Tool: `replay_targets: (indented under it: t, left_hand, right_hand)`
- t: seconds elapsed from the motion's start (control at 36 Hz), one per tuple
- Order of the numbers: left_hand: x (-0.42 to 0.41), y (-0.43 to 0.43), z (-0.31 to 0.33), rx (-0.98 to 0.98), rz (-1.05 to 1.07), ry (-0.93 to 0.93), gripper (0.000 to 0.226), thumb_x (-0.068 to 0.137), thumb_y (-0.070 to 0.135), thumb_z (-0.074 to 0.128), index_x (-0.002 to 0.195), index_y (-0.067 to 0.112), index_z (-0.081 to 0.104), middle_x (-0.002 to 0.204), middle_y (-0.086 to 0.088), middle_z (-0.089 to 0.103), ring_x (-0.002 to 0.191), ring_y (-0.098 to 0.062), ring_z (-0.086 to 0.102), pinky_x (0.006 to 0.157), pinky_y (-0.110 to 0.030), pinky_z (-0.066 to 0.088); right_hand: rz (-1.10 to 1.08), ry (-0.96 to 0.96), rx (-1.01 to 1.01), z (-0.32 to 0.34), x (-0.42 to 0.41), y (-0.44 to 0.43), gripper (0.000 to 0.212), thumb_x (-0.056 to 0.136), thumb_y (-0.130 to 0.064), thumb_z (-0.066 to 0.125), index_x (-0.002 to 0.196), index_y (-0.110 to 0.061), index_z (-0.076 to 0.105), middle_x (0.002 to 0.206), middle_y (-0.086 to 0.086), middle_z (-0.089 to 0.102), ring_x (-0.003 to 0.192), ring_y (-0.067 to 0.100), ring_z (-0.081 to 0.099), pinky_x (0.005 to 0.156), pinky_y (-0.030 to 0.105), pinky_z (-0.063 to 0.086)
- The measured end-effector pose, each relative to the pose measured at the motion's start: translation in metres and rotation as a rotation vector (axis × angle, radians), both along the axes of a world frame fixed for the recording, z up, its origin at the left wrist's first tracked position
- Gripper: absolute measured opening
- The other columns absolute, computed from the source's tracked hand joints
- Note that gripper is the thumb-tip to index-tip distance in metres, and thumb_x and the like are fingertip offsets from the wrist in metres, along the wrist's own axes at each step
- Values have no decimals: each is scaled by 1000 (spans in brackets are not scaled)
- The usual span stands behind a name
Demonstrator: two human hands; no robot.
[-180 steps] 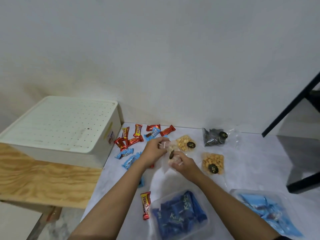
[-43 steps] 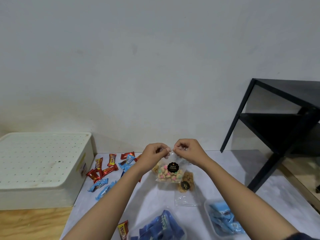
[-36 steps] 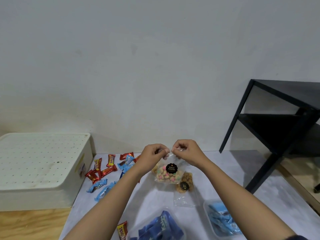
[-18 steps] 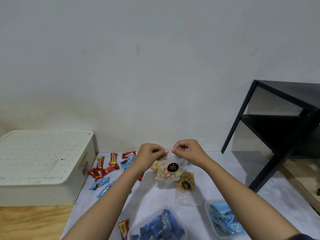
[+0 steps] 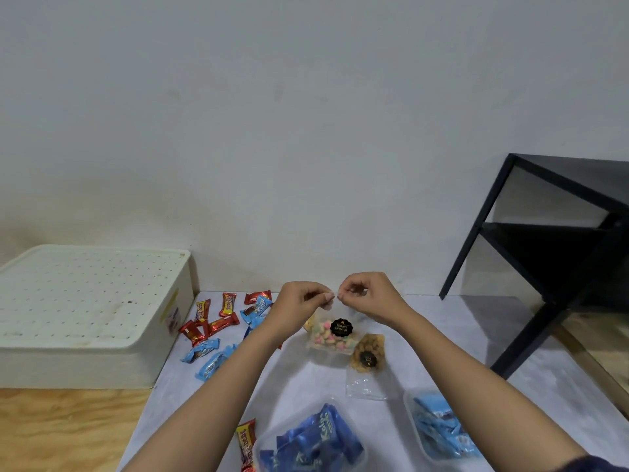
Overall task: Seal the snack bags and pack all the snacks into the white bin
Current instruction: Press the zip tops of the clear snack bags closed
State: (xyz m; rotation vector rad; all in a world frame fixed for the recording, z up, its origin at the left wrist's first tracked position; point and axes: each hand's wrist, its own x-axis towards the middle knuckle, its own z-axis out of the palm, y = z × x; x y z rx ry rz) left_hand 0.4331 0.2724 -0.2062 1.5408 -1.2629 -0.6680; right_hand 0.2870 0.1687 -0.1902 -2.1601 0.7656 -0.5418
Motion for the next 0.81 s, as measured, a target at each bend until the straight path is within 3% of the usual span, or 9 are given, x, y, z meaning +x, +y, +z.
replay_targets:
  t: [0.17,0.31,0.39,0.53,0.58,0.64,0.72,0.81]
  left_hand:
    - [6,7,-4,32,41,-1,13,88,15,61,84,9,72,77,-2,71,76,-8,66,81,-27,51]
    - [8,13,-8,66,57,-58,16,90,19,58,80,13,70,77,0,71,81,-22,65,79,-37,50]
    - [9,16,-11,67,77,-40,16,90,17,57,80,10,68,78,-2,70,77,-13,63,77,-32,49]
    - [5,19,-18,62,92,-29,15,90,11,56,83,4,68,76,-1,69,70,0,60,71,-11,45]
    - [4,20,-20,48,96,-36,15,89,9,56,86,0,68,77,-2,69,69,2,60,70,-8,45]
    - [4,21,-23,36,101,-37,14,89,8,57,87,-1,68,78,-4,69,71,0,61,72,-9,46]
    - [9,23,-28,32,134,21,12,88,7,58,86,1,68,76,-4,69,75,-9,64,77,-18,49]
    - [14,23,-32,39,132,21,12,88,9,59,85,4,69,75,1,69,73,-3,63,76,-15,48]
  right_hand:
    - [-3,38,9,-5,6,2,16,69,-44,62,71,-31,70,71,-13,69,68,14,64,70,43,56]
    - [15,62,10,-6,12,4,13,77,-25,72,65,-30,68,66,-4,65,63,10,56,69,37,52]
    - [30,89,19,-5,16,7,14,78,-22,72,66,-26,68,64,-1,62,61,11,53,65,30,47]
    - [10,122,-2,-13,15,9,11,77,-25,72,67,-26,69,66,-1,66,61,12,56,66,35,52]
    - [6,112,0,-14,11,12,8,77,-24,73,70,-24,71,65,-4,67,58,5,57,64,30,51]
    - [4,91,35,-15,8,15,6,76,-19,75,71,-20,72,61,-9,64,53,-2,55,61,20,48]
    - [1,81,76,-15,0,12,20,76,-13,74,65,-27,66,62,-10,62,56,1,55,64,20,49]
    - [34,111,41,-14,-6,8,20,79,-14,71,65,-28,65,68,-10,64,66,4,57,68,18,48]
